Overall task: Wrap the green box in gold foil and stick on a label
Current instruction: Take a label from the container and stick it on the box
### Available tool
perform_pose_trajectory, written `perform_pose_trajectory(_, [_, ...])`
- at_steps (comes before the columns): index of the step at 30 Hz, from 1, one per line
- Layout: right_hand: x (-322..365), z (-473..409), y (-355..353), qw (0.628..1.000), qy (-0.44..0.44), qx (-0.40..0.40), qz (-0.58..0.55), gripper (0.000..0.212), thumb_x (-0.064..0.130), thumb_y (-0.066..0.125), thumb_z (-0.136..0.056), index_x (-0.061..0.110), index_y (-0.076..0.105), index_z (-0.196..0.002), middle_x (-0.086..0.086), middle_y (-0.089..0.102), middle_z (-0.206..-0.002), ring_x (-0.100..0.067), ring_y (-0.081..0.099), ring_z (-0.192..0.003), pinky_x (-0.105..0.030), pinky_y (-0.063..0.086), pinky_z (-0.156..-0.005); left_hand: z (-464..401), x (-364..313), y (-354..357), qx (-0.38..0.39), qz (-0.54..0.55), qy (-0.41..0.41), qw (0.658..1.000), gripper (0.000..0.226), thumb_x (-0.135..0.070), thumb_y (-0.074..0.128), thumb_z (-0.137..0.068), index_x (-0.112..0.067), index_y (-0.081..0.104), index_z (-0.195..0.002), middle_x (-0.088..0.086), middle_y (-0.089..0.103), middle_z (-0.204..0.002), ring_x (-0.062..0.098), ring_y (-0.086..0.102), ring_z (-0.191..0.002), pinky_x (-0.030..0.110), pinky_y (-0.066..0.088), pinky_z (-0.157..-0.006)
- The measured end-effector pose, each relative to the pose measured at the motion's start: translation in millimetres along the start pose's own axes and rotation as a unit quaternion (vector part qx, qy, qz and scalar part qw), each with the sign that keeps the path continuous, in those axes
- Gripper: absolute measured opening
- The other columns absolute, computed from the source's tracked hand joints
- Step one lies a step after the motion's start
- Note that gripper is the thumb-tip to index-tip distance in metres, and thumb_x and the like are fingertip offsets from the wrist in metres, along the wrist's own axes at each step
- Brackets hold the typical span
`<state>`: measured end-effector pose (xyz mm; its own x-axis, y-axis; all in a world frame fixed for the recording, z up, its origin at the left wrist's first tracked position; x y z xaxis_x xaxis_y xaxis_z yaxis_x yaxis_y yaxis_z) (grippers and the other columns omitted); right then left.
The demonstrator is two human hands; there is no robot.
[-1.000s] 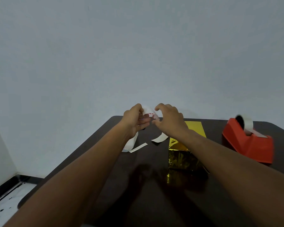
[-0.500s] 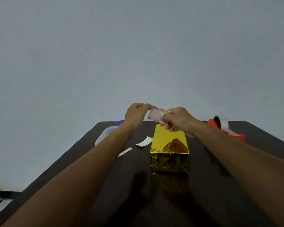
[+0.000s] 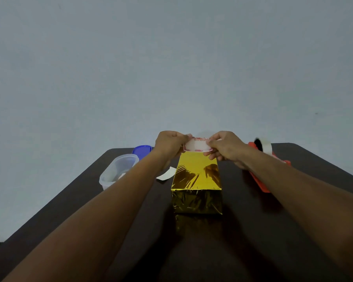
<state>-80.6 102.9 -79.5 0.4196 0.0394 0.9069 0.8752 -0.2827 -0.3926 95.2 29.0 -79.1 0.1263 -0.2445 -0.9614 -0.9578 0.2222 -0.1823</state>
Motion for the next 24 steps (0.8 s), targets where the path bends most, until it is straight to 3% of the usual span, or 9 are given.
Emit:
perform_pose_trajectory(5, [-14, -16, 2, 0.998, 0.013, -0.058, 0.024, 0.02, 0.03, 0.062, -0.1, 0.014, 0.063, -0.087, -0.004, 0.066, -0.091, -0.017, 0.058, -0.08, -0.021, 0.041, -0.057, -7, 14, 4, -0.009, 0.034, -0.089, 0.995, 0.022, -0.024, 0.074, -0.091, -0.003, 0.07, -0.095, 0.008, 0.062, -0.073, 0.015, 0.05, -0.058, 0.025, 0.04, -0.053])
perform_pose_trajectory(8, [-19, -23, 6, 0.994, 0.034, -0.099, 0.011, 0.03, 0.034, 0.063, -0.099, 0.011, 0.064, -0.08, -0.003, 0.064, -0.086, -0.012, 0.054, -0.075, -0.02, 0.039, -0.057, -13, 21, 7, -0.008, 0.037, -0.12, 0.992, 0.022, -0.024, 0.075, -0.09, -0.004, 0.066, -0.089, 0.005, 0.051, -0.067, 0.014, 0.041, -0.056, 0.026, 0.034, -0.052])
perform_pose_trajectory(13, [-29, -36, 10, 0.986, 0.058, -0.143, 0.058, 0.035, 0.032, 0.066, -0.095, 0.001, 0.069, -0.079, -0.01, 0.067, -0.081, -0.021, 0.064, -0.079, -0.031, 0.045, -0.065, -26, 33, 17, -0.023, -0.004, -0.109, 0.994, 0.048, -0.04, 0.085, -0.069, -0.002, 0.07, -0.094, 0.015, 0.073, -0.093, 0.026, 0.069, -0.086, 0.037, 0.058, -0.073])
perform_pose_trajectory(15, [-33, -40, 11, 0.982, 0.058, -0.14, 0.109, 0.034, 0.033, 0.065, -0.093, 0.005, 0.065, -0.073, -0.011, 0.063, -0.075, -0.022, 0.06, -0.073, -0.032, 0.042, -0.061, -28, 34, 19, -0.014, -0.052, -0.09, 0.995, 0.034, -0.035, 0.082, -0.076, -0.006, 0.066, -0.082, 0.011, 0.07, -0.083, 0.021, 0.064, -0.074, 0.032, 0.053, -0.062])
perform_pose_trajectory(17, [-36, -41, 11, 0.976, 0.061, -0.13, 0.162, 0.034, 0.034, 0.064, -0.093, 0.008, 0.064, -0.071, -0.009, 0.06, -0.071, -0.019, 0.057, -0.068, -0.03, 0.039, -0.057, -31, 37, 20, -0.012, -0.091, -0.079, 0.993, 0.024, -0.03, 0.078, -0.084, -0.012, 0.064, -0.075, 0.005, 0.066, -0.076, 0.015, 0.06, -0.066, 0.028, 0.052, -0.061])
perform_pose_trajectory(21, [-41, -42, 11, 0.968, 0.06, -0.107, 0.218, 0.035, 0.037, 0.062, -0.092, 0.012, 0.062, -0.067, -0.004, 0.056, -0.066, -0.016, 0.053, -0.062, -0.028, 0.034, -0.052, -32, 43, 24, -0.022, -0.156, -0.089, 0.984, 0.035, -0.042, 0.074, -0.089, -0.014, 0.058, -0.076, 0.0, 0.057, -0.064, 0.01, 0.052, -0.056, 0.019, 0.039, -0.052])
perform_pose_trajectory(24, [-44, -43, 11, 0.966, 0.076, -0.102, 0.225, 0.037, 0.043, 0.066, -0.088, 0.012, 0.059, -0.069, -0.003, 0.052, -0.065, -0.016, 0.05, -0.061, -0.029, 0.032, -0.052, -32, 47, 25, -0.022, -0.132, -0.084, 0.987, 0.028, -0.038, 0.077, -0.087, -0.012, 0.067, -0.082, 0.002, 0.062, -0.069, 0.012, 0.055, -0.06, 0.022, 0.042, -0.055])
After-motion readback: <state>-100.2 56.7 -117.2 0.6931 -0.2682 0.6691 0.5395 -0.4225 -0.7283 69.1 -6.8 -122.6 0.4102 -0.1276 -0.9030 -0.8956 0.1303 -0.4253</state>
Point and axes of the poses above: each hand's wrist, its own z-axis away from the middle knuckle, its own y-axis out of the palm, x = y × z, the point moved 3 cm from there along -z, towards the middle knuckle
